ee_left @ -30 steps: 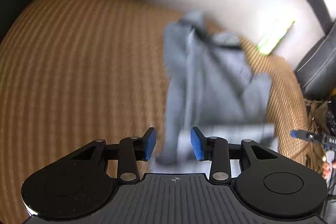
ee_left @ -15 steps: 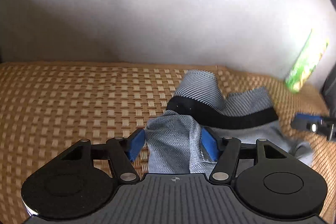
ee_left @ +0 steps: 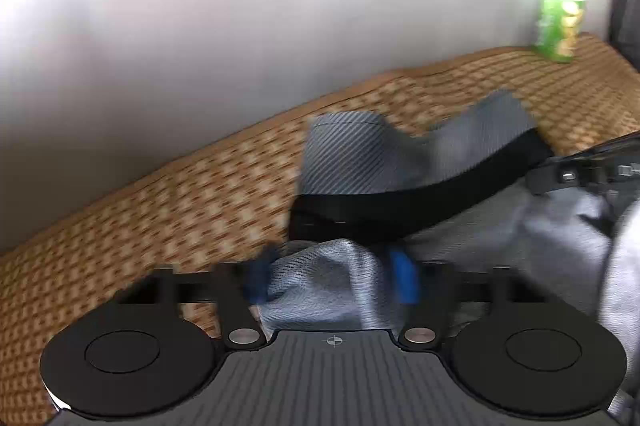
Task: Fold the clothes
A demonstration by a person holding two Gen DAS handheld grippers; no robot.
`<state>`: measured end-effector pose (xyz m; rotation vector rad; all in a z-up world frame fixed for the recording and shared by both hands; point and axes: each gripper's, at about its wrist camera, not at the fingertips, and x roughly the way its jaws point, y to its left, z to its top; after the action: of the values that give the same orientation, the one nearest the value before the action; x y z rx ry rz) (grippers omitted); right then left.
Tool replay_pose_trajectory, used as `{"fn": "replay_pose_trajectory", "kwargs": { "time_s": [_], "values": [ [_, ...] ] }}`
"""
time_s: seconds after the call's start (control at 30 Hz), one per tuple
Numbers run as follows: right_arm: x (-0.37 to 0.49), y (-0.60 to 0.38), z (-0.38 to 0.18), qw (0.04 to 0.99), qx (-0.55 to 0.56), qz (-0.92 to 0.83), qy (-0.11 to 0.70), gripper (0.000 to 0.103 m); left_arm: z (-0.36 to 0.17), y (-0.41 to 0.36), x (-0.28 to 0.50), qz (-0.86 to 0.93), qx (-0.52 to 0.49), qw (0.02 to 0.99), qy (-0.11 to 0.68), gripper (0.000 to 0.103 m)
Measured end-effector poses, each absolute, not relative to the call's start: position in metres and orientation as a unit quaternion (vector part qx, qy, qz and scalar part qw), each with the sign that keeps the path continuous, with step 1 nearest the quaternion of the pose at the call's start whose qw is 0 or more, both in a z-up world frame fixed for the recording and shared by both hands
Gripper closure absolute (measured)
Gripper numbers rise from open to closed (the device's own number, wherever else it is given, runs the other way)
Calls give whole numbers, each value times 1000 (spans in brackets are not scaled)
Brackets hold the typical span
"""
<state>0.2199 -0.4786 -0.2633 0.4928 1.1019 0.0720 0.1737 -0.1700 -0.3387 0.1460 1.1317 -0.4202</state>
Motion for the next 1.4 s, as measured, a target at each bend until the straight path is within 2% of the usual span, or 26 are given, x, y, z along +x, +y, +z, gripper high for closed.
{"fn": "replay_pose_trajectory", "kwargs": {
  "time_s": [0.13, 0.27, 0.33, 0.47, 0.57, 0.63, 0.7, 0.77, 0.8, 0.83, 0.9, 0.97, 1.07, 1.17, 1.37, 1.4],
  "values": [
    [214, -493, -238, 830, 277, 47, 482, 96, -301, -165, 162, -216, 30, 835, 505, 91],
    [186, -499, -171, 858, 255, 132, 426, 96, -240, -136, 128, -242, -43, 851, 465, 91],
    [155, -498, -136, 868, 239, 174, 399, 96, -206, -119, 89, -260, -67, 859, 436, 91],
    [56, -478, -80, 879, 197, 244, 358, 96, -155, -104, -23, -303, -50, 858, 411, 91],
    [-34, -445, -76, 877, 168, 269, 361, 96, -162, -105, -113, -318, -50, 826, 463, 89],
    [-83, -422, -100, 865, 154, 275, 391, 96, -190, -107, -164, -301, -46, 796, 523, 85],
    [-125, -402, -135, 851, 137, 271, 429, 90, -235, -105, -197, -257, -57, 766, 587, 67],
    [-151, -396, -175, 844, 136, 233, 464, 83, -270, -92, -214, -215, -110, 729, 641, 69],
    [-157, -396, -190, 836, 136, 214, 487, 76, -278, -84, -218, -200, -141, 714, 655, 69],
    [-163, -397, -200, 829, 137, 198, 504, 74, -278, -78, -224, -191, -165, 709, 659, 69],
    [-174, -404, -200, 825, 148, 188, 512, 73, -268, -67, -239, -178, -199, 708, 653, 54],
    [-178, -415, -184, 832, 169, 177, 498, 57, -251, -60, -247, -155, -219, 727, 632, 44],
    [-175, -430, -159, 846, 211, 159, 463, 48, -236, -49, -231, -111, -249, 763, 586, 34],
    [-156, -441, -147, 862, 253, 118, 423, 40, -246, -53, -210, -91, -276, 771, 567, 33],
    [-117, -418, -163, 863, 230, 97, 439, 40, -282, -87, -188, -79, -240, 775, 579, 33],
    [-114, -412, -167, 863, 219, 102, 445, 46, -286, -87, -186, -76, -240, 774, 582, 36]
  ]
}}
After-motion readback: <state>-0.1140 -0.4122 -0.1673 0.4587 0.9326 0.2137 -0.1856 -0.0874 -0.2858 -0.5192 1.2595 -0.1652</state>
